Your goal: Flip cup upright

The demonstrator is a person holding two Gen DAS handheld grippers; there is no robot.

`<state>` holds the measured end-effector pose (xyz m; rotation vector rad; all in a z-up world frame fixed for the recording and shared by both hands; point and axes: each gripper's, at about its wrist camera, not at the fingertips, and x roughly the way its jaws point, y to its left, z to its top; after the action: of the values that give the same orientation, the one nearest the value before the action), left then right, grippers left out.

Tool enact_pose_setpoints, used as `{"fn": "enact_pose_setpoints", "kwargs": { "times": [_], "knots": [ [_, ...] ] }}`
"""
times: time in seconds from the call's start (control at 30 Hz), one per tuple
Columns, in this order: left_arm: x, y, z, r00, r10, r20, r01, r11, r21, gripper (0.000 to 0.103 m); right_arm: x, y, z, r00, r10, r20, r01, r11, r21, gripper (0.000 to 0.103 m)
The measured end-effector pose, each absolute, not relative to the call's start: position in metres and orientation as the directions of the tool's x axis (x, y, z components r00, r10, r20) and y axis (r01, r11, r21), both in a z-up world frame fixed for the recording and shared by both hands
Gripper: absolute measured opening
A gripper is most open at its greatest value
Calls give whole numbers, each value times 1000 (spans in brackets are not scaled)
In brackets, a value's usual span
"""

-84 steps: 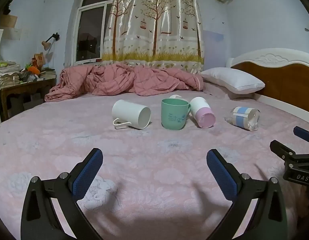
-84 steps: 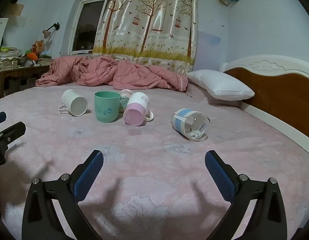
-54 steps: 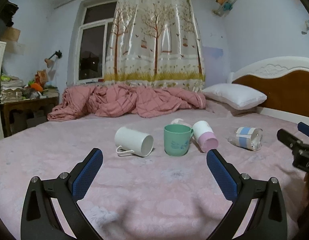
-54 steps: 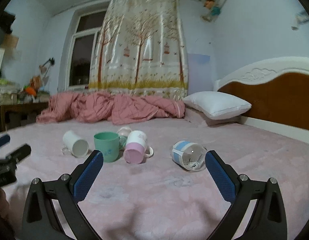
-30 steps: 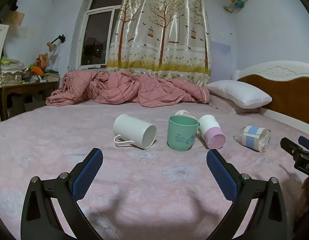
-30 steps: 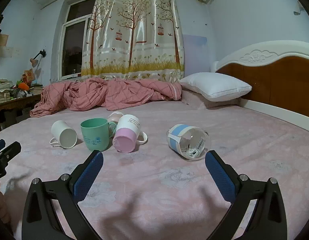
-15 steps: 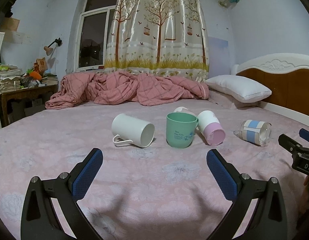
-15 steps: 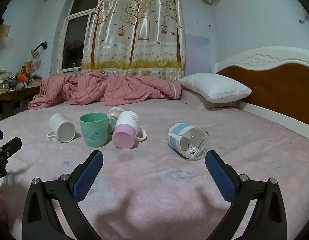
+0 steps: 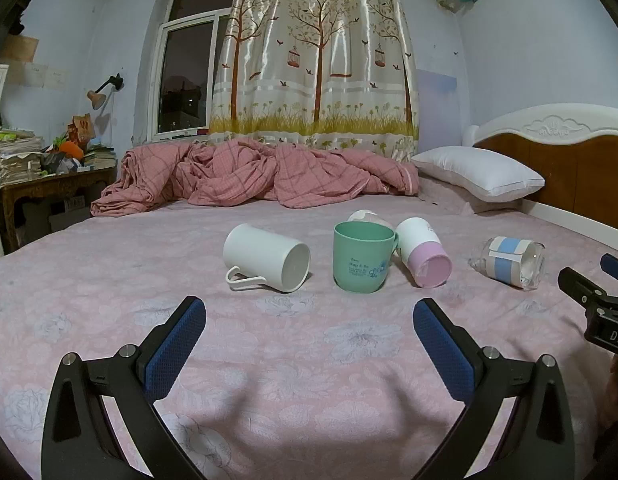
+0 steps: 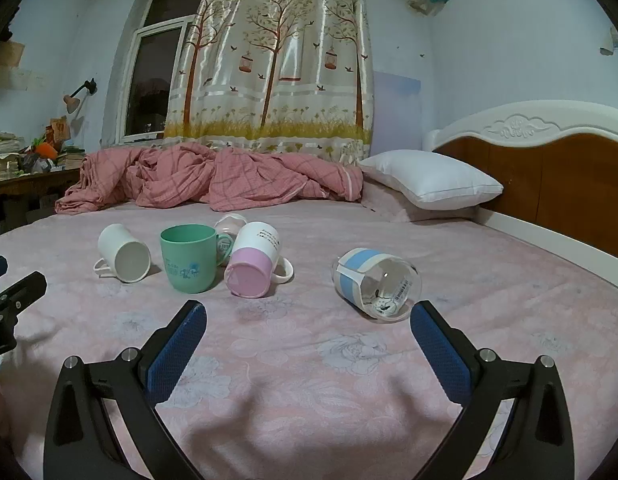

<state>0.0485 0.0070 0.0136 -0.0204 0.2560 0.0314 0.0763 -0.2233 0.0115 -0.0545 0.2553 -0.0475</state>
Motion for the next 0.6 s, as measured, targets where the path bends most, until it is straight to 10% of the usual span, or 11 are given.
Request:
{"fn": "enact_pose_setpoints", "kwargs": {
  "times": [0.6],
  "knots": [
    [48,7,13,967,31,-253,-36,999,-14,103,76,-224,12,965,-54,-257,39,997,-66,103]
  ]
}}
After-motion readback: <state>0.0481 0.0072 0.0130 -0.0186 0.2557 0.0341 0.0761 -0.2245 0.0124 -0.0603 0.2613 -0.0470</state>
